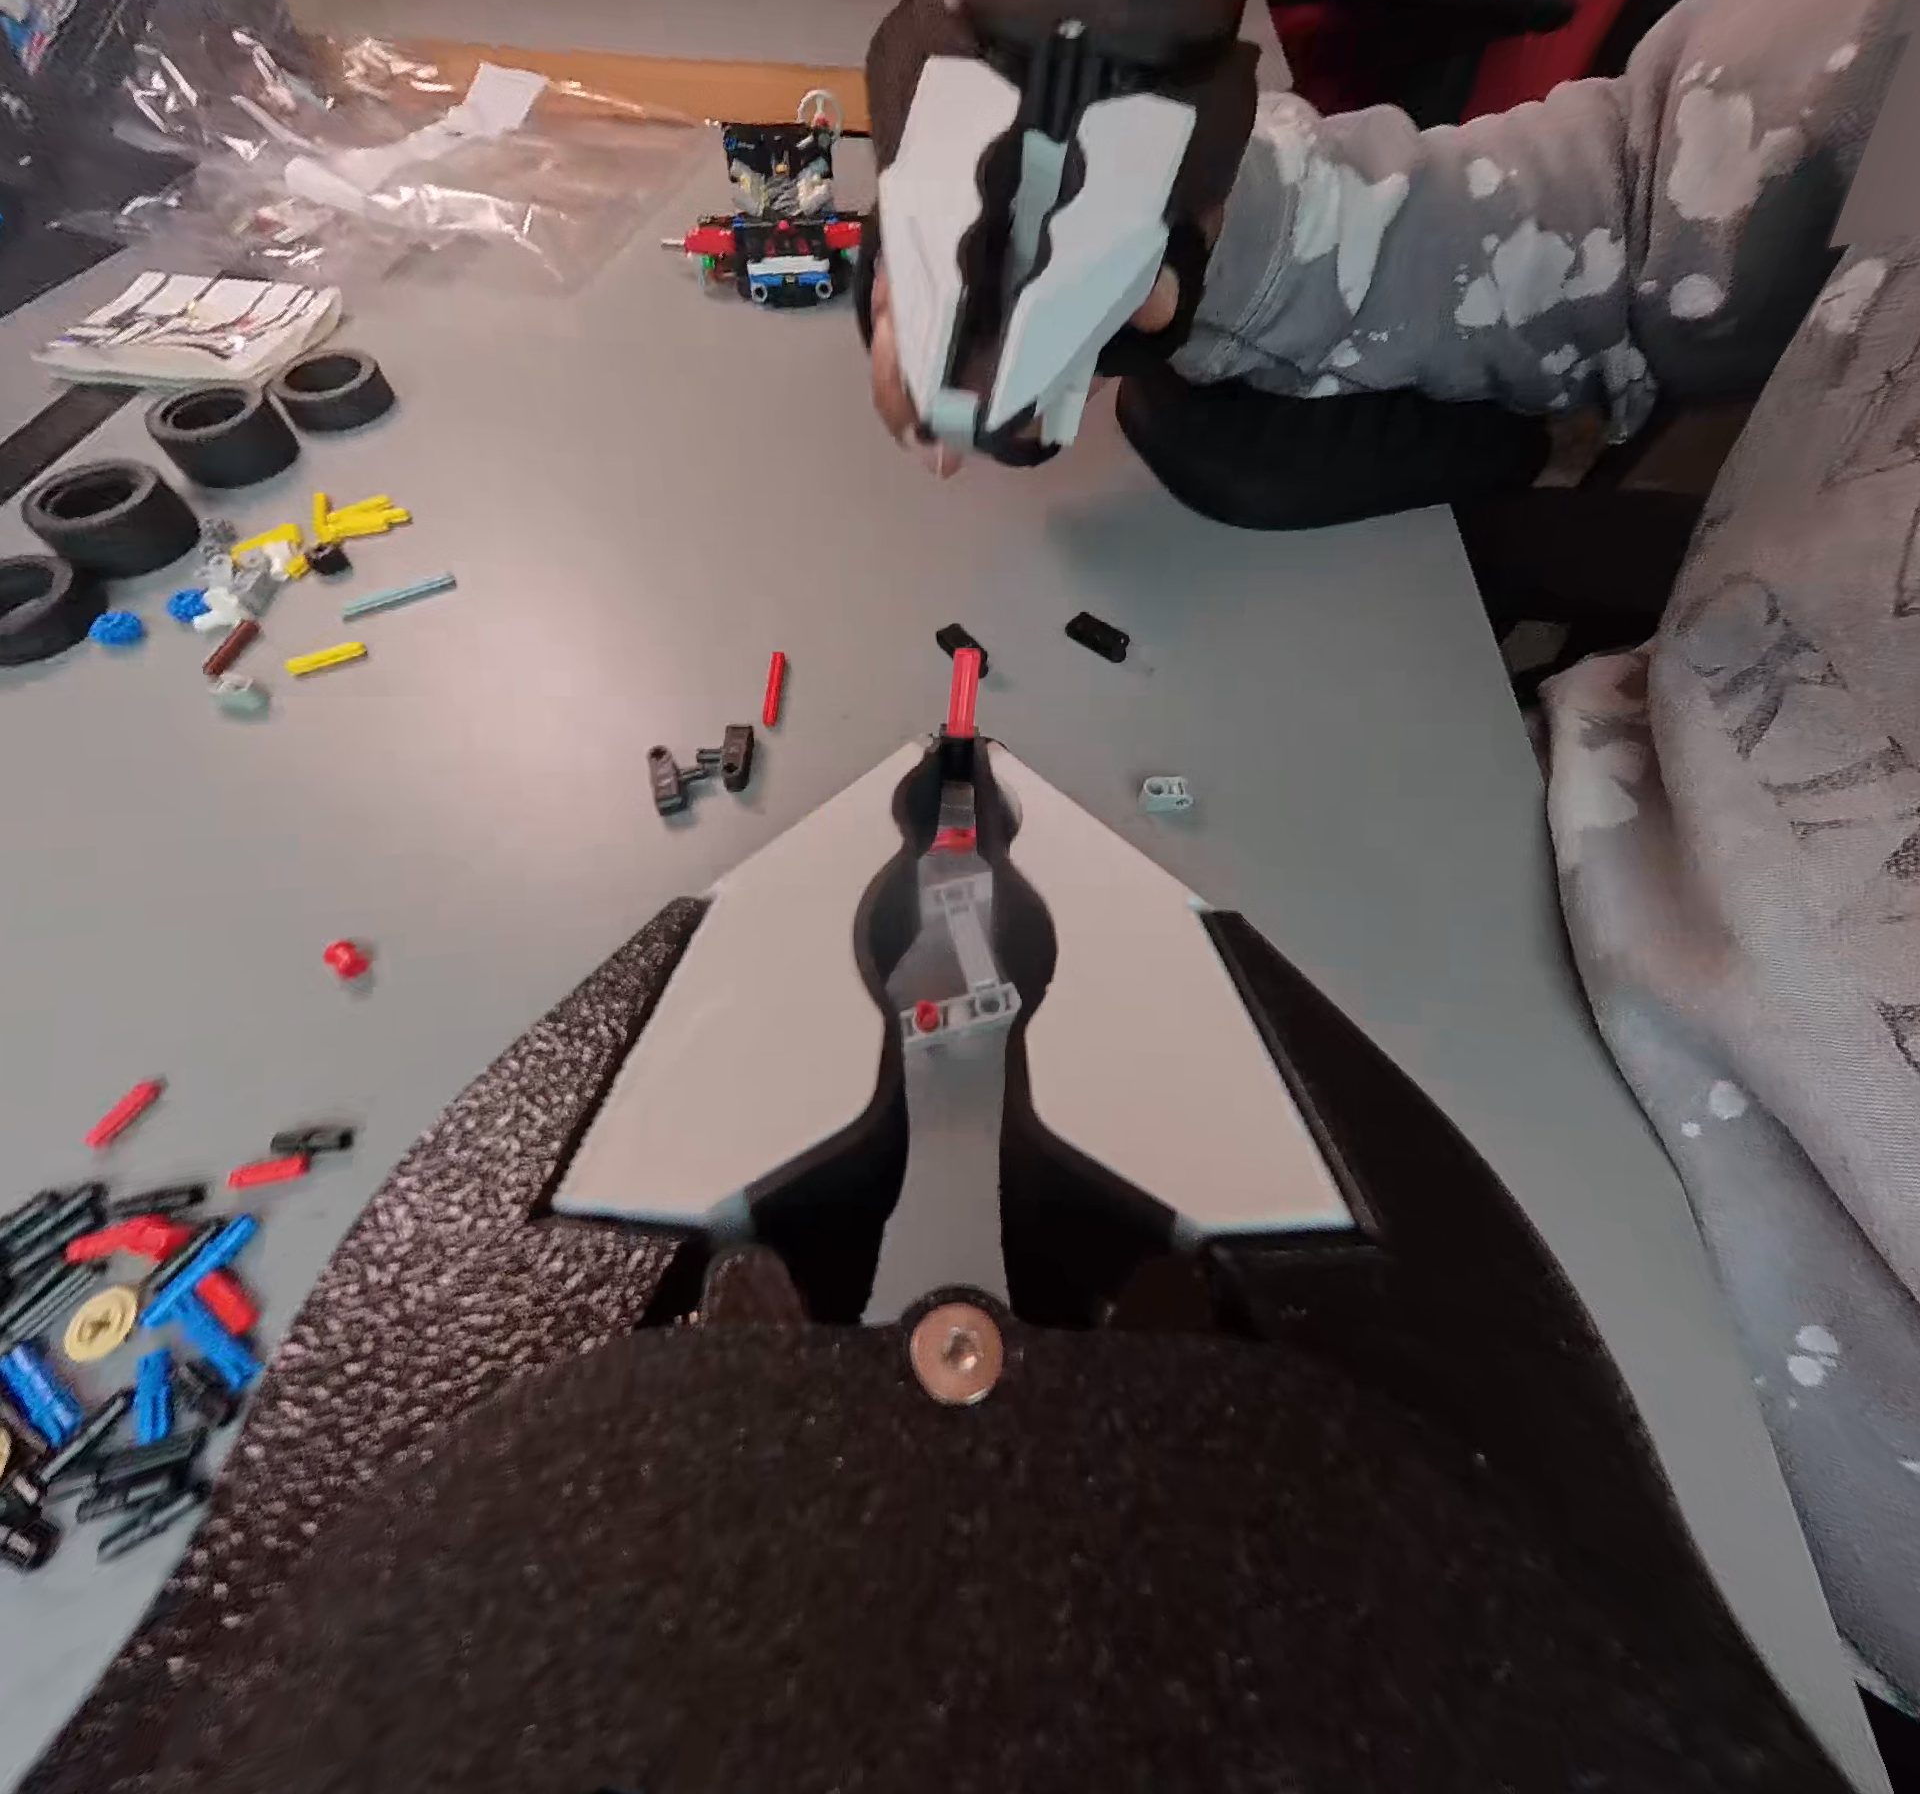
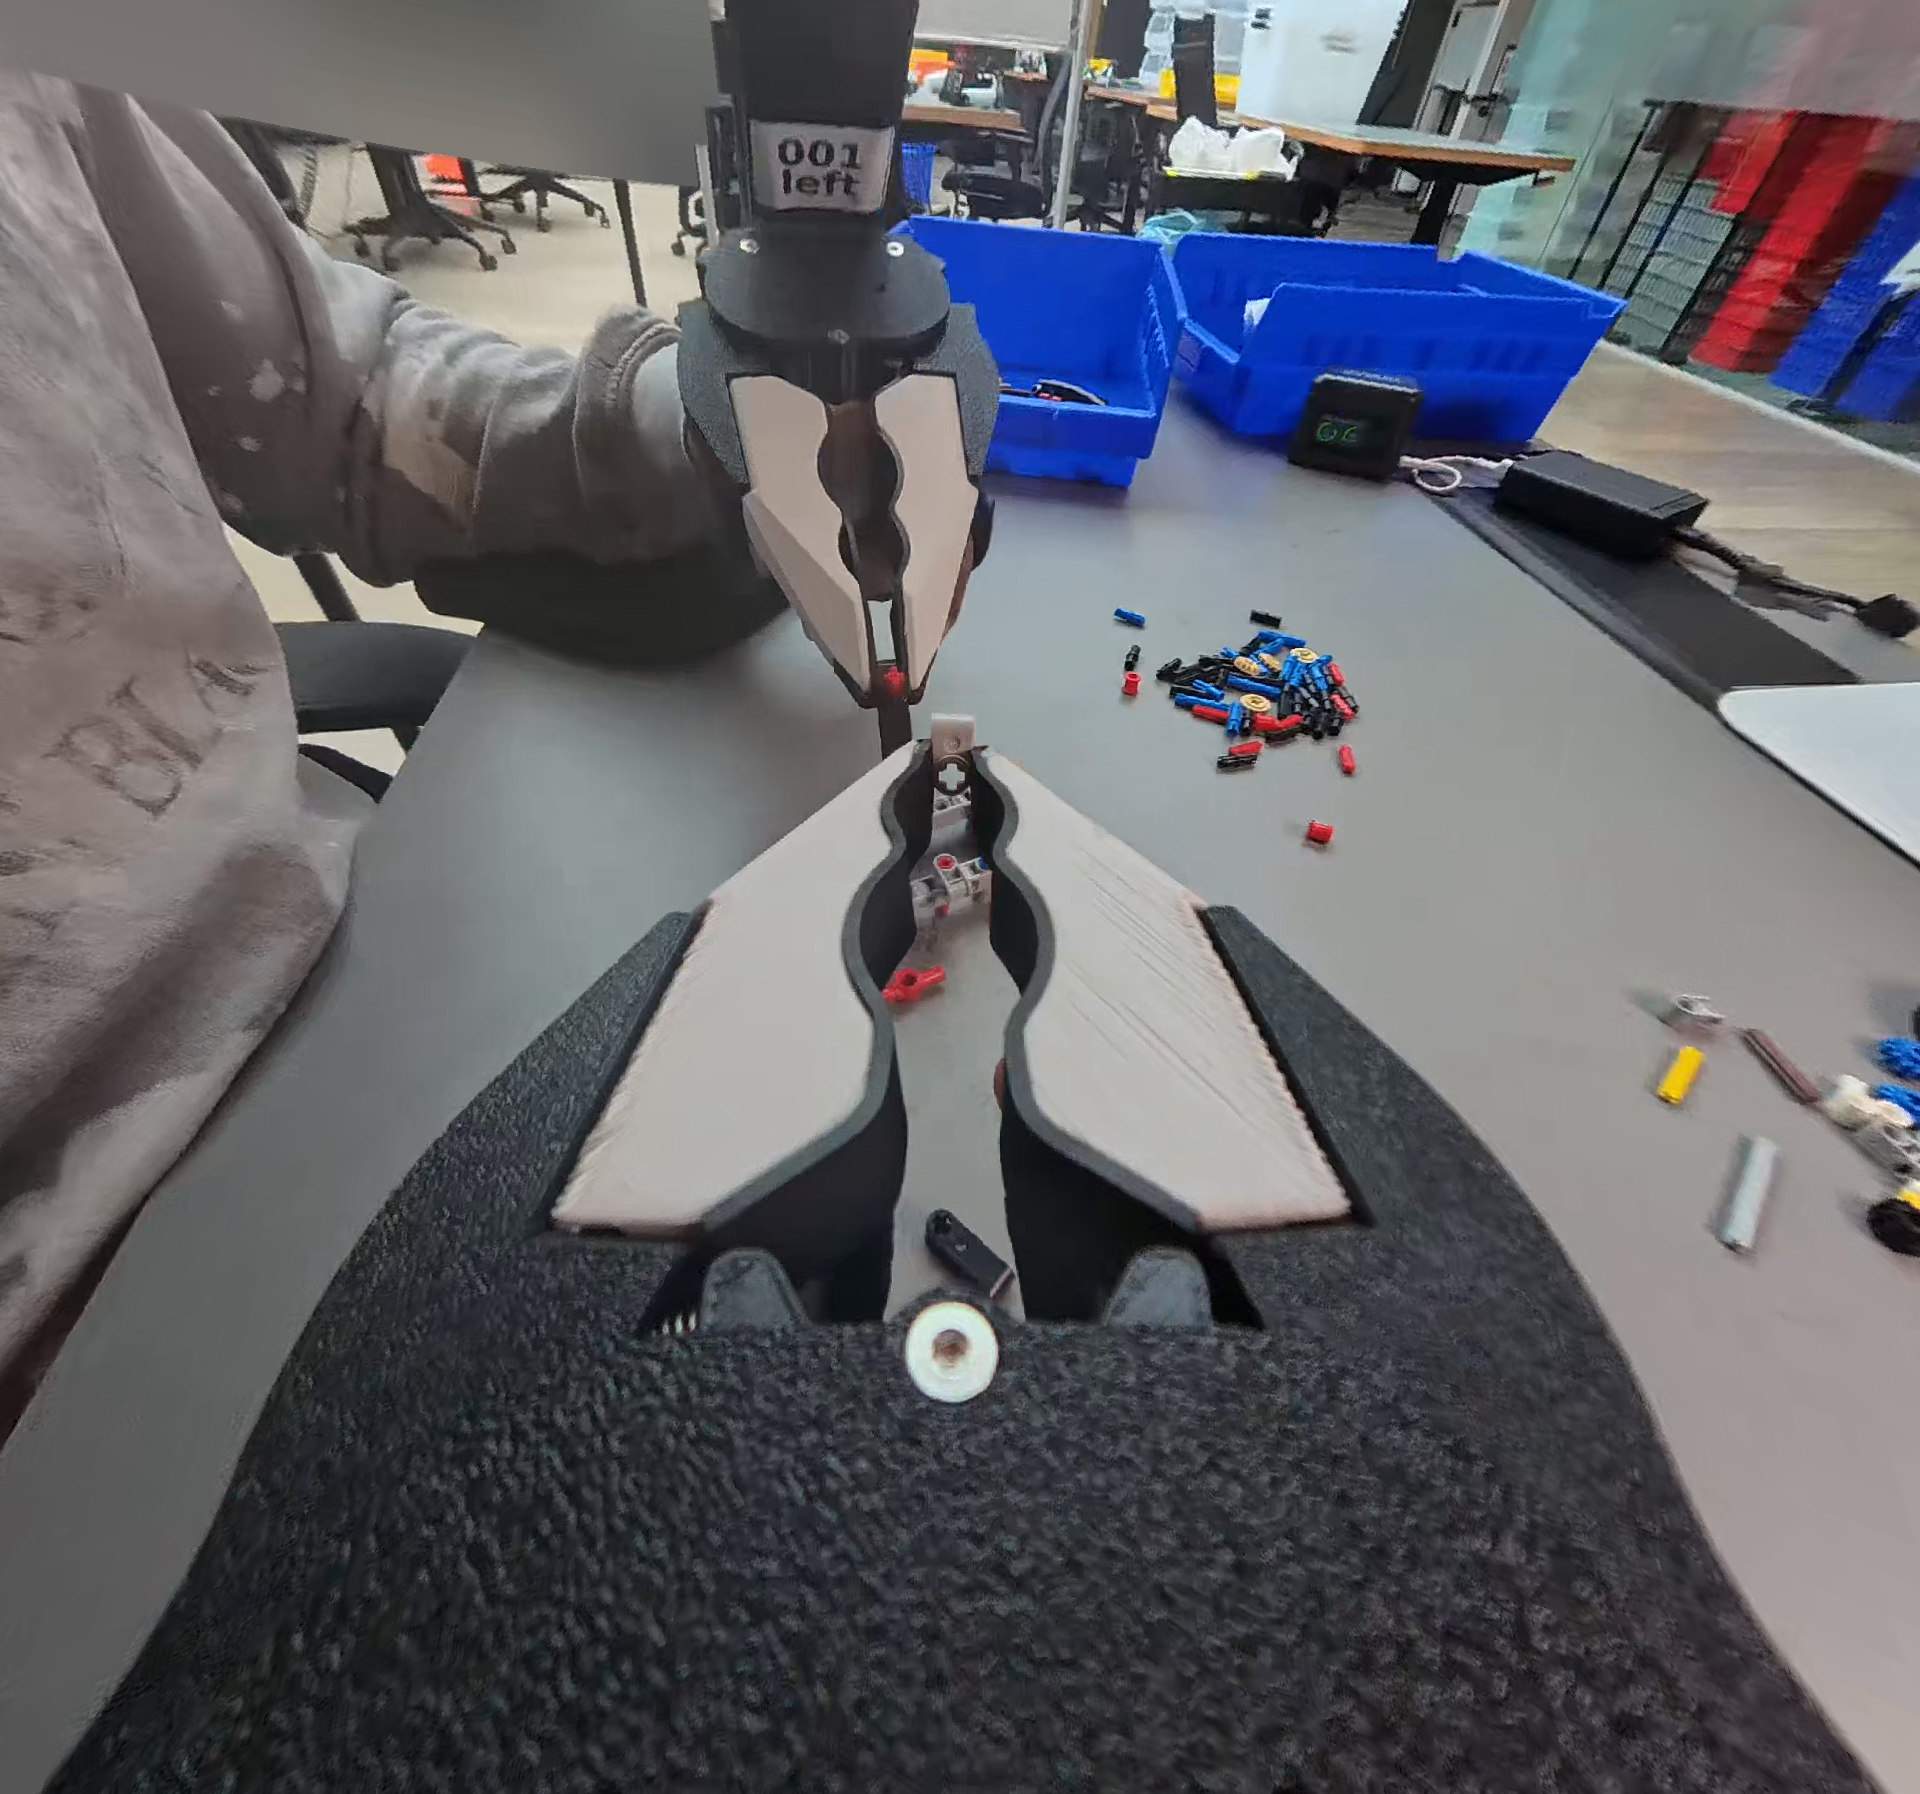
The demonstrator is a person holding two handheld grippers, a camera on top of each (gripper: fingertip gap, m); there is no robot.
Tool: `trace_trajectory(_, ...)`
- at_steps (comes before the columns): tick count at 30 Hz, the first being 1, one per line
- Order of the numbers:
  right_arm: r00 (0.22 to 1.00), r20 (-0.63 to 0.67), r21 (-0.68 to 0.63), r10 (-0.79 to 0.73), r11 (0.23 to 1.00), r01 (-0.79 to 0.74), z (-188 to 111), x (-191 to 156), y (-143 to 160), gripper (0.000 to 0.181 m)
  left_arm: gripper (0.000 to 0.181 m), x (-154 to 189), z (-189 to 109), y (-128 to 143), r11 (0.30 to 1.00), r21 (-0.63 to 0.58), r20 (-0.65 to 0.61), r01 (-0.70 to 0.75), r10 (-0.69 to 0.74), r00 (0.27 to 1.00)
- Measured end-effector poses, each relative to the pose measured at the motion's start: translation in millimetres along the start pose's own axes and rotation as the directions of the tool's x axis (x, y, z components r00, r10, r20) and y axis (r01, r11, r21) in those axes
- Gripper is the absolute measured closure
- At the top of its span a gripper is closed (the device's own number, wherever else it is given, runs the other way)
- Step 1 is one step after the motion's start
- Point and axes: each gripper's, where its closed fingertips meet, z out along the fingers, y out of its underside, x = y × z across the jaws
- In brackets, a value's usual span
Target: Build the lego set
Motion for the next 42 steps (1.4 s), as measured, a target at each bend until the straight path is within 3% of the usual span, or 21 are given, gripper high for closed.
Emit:
trace_trajectory(6, 0.999, 0.03, -0.075, 0.026, 0.997, -0.024, 13, -3, 18, 0.175, 0.176, 8, 21, 18, 0.997, -0.056, -0.014, 0.049, -0.05, 0.999)
trace_trajectory(9, 0.999, -0.005, -0.24, -0.033, 0.97, 0.031, 13, 1, 48, 0.174, 0.176, 5, 22, 17, 0.996, -0.054, 0.012, 0.064, -0.064, 0.998)
trace_trajectory(12, 0.994, -0.015, -0.446, -0.106, 0.891, 0.088, 12, 2, 85, 0.174, 0.176, 0, 18, 9, 0.991, -0.005, 0.006, 0.13, -0.13, 0.991)
trace_trajectory(15, 0.985, -0.015, -0.569, -0.171, 0.812, 0.132, 10, 4, 109, 0.173, 0.176, 1, 17, 5, 0.985, 0.028, -0.019, 0.169, -0.168, 0.986)
trace_trajectory(19, 0.997, -0.042, -0.405, -0.07, 0.913, 0.047, 14, 2, 74, 0.16, 0.176, 2, 19, 6, 0.99, 0.019, -0.005, 0.142, -0.142, 0.99)
trace_trajectory(22, 1.0, 0.0, -0.222, 0.024, 0.975, -0.024, 16, -7, 34, 0.16, 0.176, 6, 23, 4, 0.997, 0.013, 0.014, 0.074, -0.074, 0.997)
trace_trajectory(24, 0.999, 0.032, -0.173, 0.018, 0.985, -0.012, 21, -16, 24, 0.162, 0.176, 9, 26, 3, 1.0, -0.002, 0.036, 0.007, -0.007, 0.999)
trace_trajectory(30, 0.997, 0.059, -0.173, -0.042, 0.984, 0.052, 28, -26, 28, 0.177, 0.176, 16, 29, 3, 0.993, -0.045, 0.079, -0.112, 0.116, 0.99)
trace_trajectory(34, 0.996, 0.078, -0.116, -0.043, 0.992, 0.052, 26, -28, 20, 0.177, 0.175, 19, 25, -5, 0.992, -0.004, 0.072, -0.124, 0.124, 0.99)
trace_trajectory(37, 0.996, 0.09, -0.11, -0.023, 0.993, 0.033, 26, -29, 21, 0.177, 0.161, 26, 25, -4, 0.995, 0.004, 0.026, -0.101, 0.101, 0.995)
trace_trajectory(40, 0.995, 0.096, -0.113, -0.025, 0.993, 0.036, 27, -30, 22, 0.177, 0.165, 24, 25, -2, 0.995, -0.003, 0.034, -0.104, 0.104, 0.994)
trace_trajectory(42, 0.994, 0.105, -0.106, -0.027, 0.994, 0.038, 26, -32, 21, 0.177, 0.157, 16, 22, 1, 0.995, -0.023, 0.07, -0.094, 0.096, 0.993)
